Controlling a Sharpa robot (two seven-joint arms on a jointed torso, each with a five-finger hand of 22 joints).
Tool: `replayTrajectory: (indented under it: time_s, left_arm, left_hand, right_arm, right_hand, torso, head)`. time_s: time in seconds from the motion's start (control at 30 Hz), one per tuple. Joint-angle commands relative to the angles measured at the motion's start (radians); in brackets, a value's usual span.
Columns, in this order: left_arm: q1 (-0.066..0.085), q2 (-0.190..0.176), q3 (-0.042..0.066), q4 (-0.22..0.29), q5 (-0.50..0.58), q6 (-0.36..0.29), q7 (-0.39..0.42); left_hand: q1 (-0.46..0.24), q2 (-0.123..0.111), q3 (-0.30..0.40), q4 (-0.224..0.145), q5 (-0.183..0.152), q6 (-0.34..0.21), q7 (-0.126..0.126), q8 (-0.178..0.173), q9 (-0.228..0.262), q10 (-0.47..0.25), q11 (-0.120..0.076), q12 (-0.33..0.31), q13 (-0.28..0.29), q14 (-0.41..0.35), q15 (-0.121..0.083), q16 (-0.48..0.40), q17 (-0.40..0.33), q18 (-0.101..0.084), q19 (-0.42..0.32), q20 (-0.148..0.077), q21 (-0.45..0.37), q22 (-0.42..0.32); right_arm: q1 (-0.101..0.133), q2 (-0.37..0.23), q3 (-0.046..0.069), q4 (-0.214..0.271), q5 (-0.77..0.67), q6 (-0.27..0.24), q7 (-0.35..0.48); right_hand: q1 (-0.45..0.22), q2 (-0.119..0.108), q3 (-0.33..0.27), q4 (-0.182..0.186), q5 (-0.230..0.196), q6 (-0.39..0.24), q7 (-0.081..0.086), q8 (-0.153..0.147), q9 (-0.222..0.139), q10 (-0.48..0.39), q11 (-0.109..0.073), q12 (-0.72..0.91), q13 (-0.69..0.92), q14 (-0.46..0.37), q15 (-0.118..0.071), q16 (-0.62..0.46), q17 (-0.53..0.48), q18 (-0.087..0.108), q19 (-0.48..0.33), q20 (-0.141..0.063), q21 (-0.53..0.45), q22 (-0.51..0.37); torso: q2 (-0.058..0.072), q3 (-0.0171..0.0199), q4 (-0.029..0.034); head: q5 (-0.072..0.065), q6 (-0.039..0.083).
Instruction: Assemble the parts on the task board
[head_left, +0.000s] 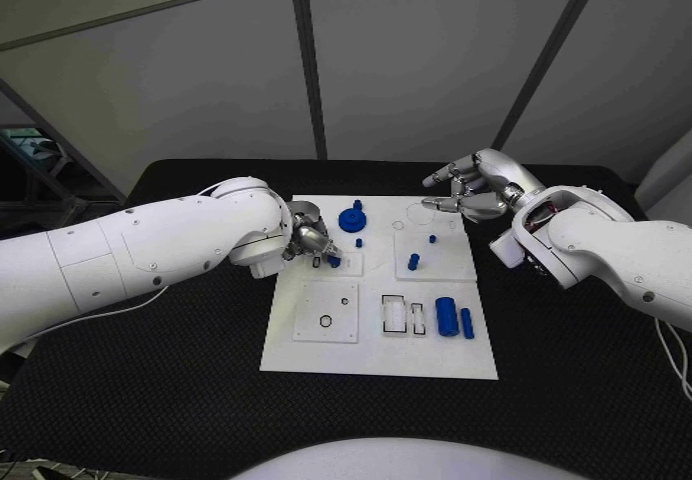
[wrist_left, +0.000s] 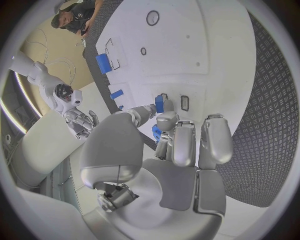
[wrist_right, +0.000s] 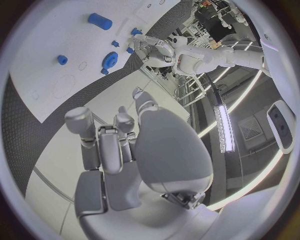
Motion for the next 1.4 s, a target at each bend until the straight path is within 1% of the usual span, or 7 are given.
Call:
replayTrajectory:
  time_s: [0.03,0.17,0.63,0.8,0.9,1.07,1.4]
  left_arm:
    - [-0.001,-0.002,-0.002,0.003,-0.053,0.026,-0.014]
    - [-0.002,-0.002,-0.002,0.007,-0.074,0.025,-0.015]
    - [-0.004,-0.008,-0.002,0.015,-0.113,0.007,-0.023]
    - [-0.005,-0.009,-0.002,0.021,-0.117,0.012,-0.025]
    - [-0.005,-0.01,-0.002,0.026,-0.118,0.018,-0.027]
    - [-0.006,-0.01,-0.002,0.03,-0.119,0.025,-0.028]
    - [-0.008,-0.002,-0.003,0.031,-0.119,0.032,-0.027]
  left_hand:
    - [-0.006,-0.003,0.179,-0.177,0.006,0.005,0.0,0.007,0.002,0.006,0.002,0.0,0.002,0.04,-0.007,-0.002,0.002,0.017,0.008,0.002,0.005,0.002]
    - [-0.008,-0.005,0.18,-0.178,0.009,0.006,-0.001,0.009,0.004,0.008,0.001,0.001,0.003,0.041,-0.008,-0.002,0.002,0.017,0.009,0.002,0.006,0.003]
    - [-0.012,-0.009,0.184,-0.181,0.014,0.01,-0.003,0.012,0.006,0.015,-0.001,0.007,0.008,0.041,-0.009,-0.002,0.002,0.015,0.016,0.001,0.012,0.014]
    - [-0.014,-0.011,0.186,-0.181,0.018,0.011,-0.004,0.014,0.008,0.017,-0.002,0.007,0.007,0.041,-0.01,-0.002,0.003,0.014,0.018,0.0,0.014,0.018]
    - [-0.016,-0.012,0.187,-0.182,0.019,0.012,-0.005,0.015,0.008,0.018,-0.003,0.008,0.008,0.041,-0.01,-0.002,0.003,0.014,0.02,0.0,0.015,0.02]
    - [-0.024,-0.019,0.189,-0.182,0.03,0.017,-0.008,0.02,0.011,0.026,-0.005,0.015,0.012,0.041,-0.012,-0.001,0.003,0.012,0.025,-0.002,0.02,0.028]
    - [-0.035,-0.023,0.183,-0.179,0.031,0.027,-0.014,0.026,0.012,0.035,-0.009,0.021,0.016,0.042,-0.015,-0.001,0.004,0.01,0.03,-0.004,0.023,0.035]
  right_arm:
    - [0.001,0.001,0.001,0.0,0.005,0.009,0.008]
    - [0.001,0.002,0.001,-0.001,0.005,0.01,0.009]
    - [0.001,0.004,0.001,-0.003,0.005,0.013,0.01]
    - [0.001,0.004,0.001,-0.003,0.005,0.014,0.01]
    - [0.001,0.005,0.001,-0.004,0.005,0.016,0.011]
    - [0.001,0.004,0.001,-0.004,0.005,0.017,0.011]
    - [0.001,0.004,0.001,-0.003,0.005,0.018,0.011]
  right_hand:
    - [-0.007,0.004,0.002,0.003,0.004,0.002,-0.002,0.004,-0.001,-0.006,0.001,-0.004,-0.001,0.052,-0.008,-0.004,0.062,0.015,-0.007,0.0,-0.005,-0.002]
    - [-0.007,0.004,0.002,0.003,0.004,0.002,-0.002,0.004,-0.001,-0.006,0.001,-0.004,-0.001,0.052,-0.008,-0.004,0.062,0.015,-0.007,0.0,-0.005,-0.002]
    - [-0.009,0.004,0.002,0.004,0.004,0.002,-0.002,0.005,-0.001,-0.005,0.001,-0.004,-0.001,0.052,-0.008,-0.004,0.062,0.016,-0.007,0.0,-0.005,-0.002]
    - [-0.009,0.004,0.002,0.004,0.004,0.002,-0.002,0.005,-0.001,-0.005,0.001,-0.004,-0.001,0.052,-0.008,-0.004,0.062,0.016,-0.007,0.0,-0.005,-0.002]
    - [-0.01,0.005,0.002,0.005,0.005,0.002,-0.002,0.005,-0.001,-0.005,0.001,-0.004,-0.001,0.052,-0.008,-0.004,0.061,0.016,-0.007,0.0,-0.006,-0.003]
    - [-0.01,0.005,0.002,0.005,0.005,0.002,-0.002,0.005,-0.001,-0.005,0.001,-0.004,-0.001,0.052,-0.008,-0.004,0.061,0.016,-0.007,0.0,-0.006,-0.003]
    - [-0.011,0.005,0.002,0.006,0.005,0.003,-0.002,0.005,-0.001,-0.006,0.001,-0.005,-0.003,0.052,-0.008,-0.006,0.06,0.016,-0.008,0.0,-0.008,-0.006]
  torso:
    - [0.0,0.0003,0.0007]
    - [0.001,0.0001,-0.0002]
    - [0.0,0.0003,0.0005]
    - [0.0,0.0001,0.0005]
    - [0.001,0.0001,-0.0003]
    - [0.0,0.0006,0.0004]
    - [0.0,0.0008,-0.0007]
  head:
    - [0.002,0.001]
    - [0.003,0.0]
    - [0.007,-0.002]
    - [0.006,-0.001]
    - [0.005,-0.004]
    - [0.004,-0.003]
    - [0.003,-0.003]
